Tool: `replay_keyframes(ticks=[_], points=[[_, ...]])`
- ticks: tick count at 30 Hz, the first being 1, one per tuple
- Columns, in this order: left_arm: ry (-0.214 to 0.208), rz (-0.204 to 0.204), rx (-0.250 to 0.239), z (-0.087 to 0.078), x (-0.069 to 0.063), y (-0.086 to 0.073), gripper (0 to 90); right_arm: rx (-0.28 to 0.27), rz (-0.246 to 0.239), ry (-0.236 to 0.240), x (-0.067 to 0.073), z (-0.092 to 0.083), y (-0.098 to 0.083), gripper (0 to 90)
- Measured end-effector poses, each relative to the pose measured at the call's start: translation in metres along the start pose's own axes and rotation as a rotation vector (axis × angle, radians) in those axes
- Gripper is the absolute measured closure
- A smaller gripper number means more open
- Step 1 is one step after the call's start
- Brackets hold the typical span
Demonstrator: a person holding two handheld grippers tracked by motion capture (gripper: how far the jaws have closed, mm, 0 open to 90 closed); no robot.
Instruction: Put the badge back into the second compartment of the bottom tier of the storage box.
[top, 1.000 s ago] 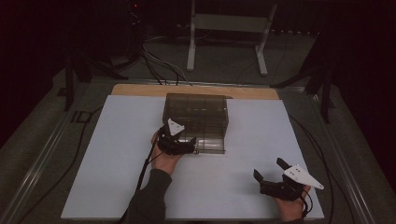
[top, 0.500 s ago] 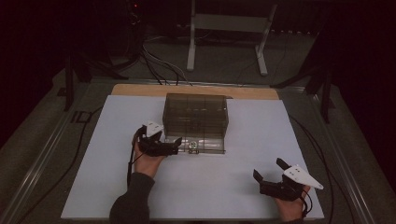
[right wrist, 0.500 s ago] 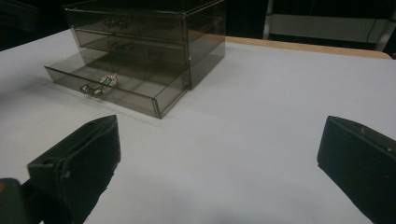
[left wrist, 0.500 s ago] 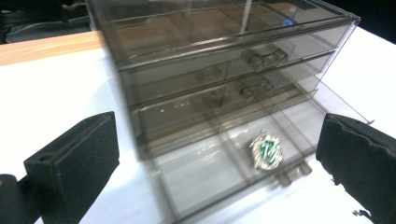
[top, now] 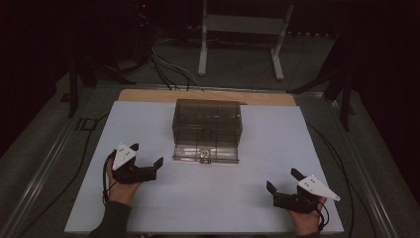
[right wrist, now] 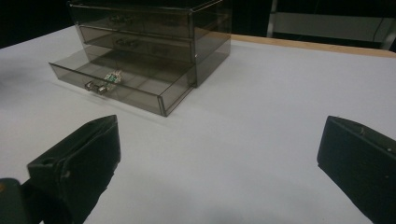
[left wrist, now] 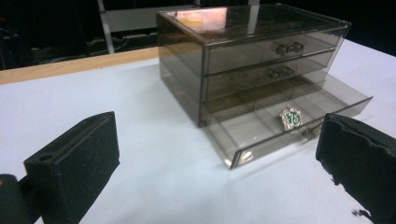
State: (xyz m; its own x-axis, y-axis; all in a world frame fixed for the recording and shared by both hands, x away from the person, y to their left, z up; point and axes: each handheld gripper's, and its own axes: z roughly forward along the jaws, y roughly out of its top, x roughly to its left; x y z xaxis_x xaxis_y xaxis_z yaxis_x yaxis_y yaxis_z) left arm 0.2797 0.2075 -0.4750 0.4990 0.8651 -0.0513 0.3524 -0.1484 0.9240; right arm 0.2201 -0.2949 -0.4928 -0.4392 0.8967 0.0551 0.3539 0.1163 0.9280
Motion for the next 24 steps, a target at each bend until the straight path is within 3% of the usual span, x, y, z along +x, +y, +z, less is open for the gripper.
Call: replay_keyframes(ticks=[10, 24], points=[[0.052, -0.026, -0.072, -0.028, 0.005, -0.021, 0.4, 0.000, 0.003, 0.002, 0.000, 0.001, 0.000, 0.0], [0.082, -0.011, -0.089, -0.043, 0.004, -0.035, 0.5, 0.008, 0.006, 0.005, -0.008, 0.007, 0.002, 0.0]])
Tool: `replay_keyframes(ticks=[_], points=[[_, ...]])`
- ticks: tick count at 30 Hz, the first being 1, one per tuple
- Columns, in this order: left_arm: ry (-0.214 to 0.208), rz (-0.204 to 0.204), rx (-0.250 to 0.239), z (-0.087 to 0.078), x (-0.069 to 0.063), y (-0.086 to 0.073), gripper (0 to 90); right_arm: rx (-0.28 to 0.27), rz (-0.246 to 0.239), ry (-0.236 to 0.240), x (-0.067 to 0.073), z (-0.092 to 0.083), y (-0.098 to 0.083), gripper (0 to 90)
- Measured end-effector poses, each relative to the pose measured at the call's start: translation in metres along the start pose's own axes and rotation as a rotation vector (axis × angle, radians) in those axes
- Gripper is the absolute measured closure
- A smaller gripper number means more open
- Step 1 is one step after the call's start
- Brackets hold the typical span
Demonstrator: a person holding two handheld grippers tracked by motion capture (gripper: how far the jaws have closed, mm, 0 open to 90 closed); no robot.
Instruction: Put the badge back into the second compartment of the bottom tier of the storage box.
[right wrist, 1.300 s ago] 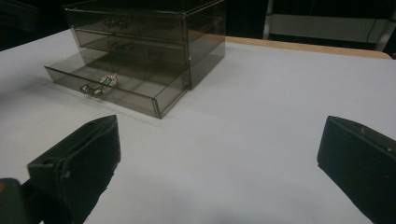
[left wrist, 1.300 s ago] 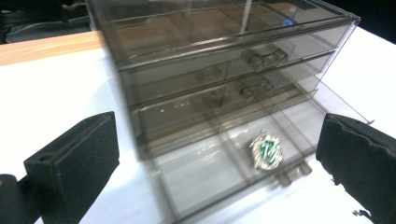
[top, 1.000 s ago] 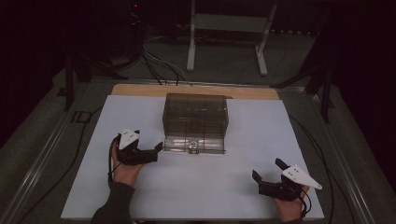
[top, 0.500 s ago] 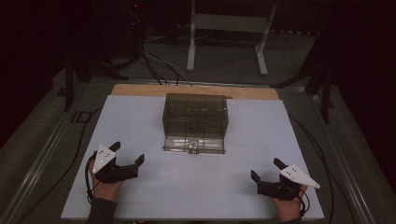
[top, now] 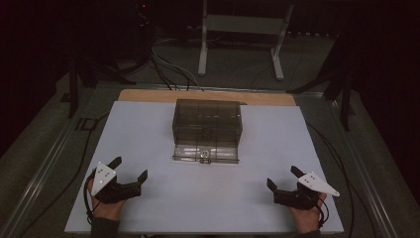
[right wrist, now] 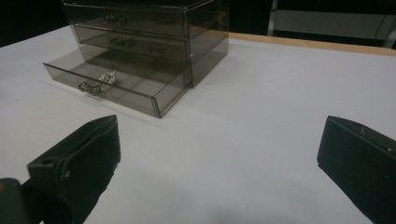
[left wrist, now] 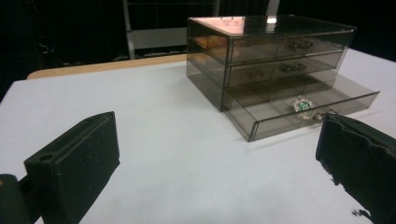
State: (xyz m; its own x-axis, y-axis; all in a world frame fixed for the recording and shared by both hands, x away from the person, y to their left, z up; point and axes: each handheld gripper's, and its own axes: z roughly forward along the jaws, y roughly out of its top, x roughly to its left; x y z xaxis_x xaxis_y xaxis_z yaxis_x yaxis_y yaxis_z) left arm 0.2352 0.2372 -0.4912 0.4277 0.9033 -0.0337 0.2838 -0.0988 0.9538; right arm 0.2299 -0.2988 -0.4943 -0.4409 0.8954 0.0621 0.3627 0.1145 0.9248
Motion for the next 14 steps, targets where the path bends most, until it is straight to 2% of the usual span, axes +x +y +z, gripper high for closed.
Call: replay_keyframes(ticks=[4, 11, 13, 14], points=[[0.012, -0.011, -0.005, -0.003, 0.002, -0.002, 0.5, 0.007, -0.001, 0.008, -0.002, 0.002, 0.000, 0.0], [0.038, -0.006, 0.006, -0.003, 0.003, -0.003, 0.5, 0.028, -0.002, 0.012, -0.003, 0.007, -0.001, 0.0], [0.043, -0.017, 0.010, -0.002, 0.004, -0.003, 0.5, 0.037, -0.005, 0.015, -0.002, 0.009, -0.001, 0.0], [0.048, -0.026, 0.026, 0.000, 0.006, -0.004, 0.5, 0.066, -0.011, 0.007, -0.002, 0.012, -0.001, 0.0]])
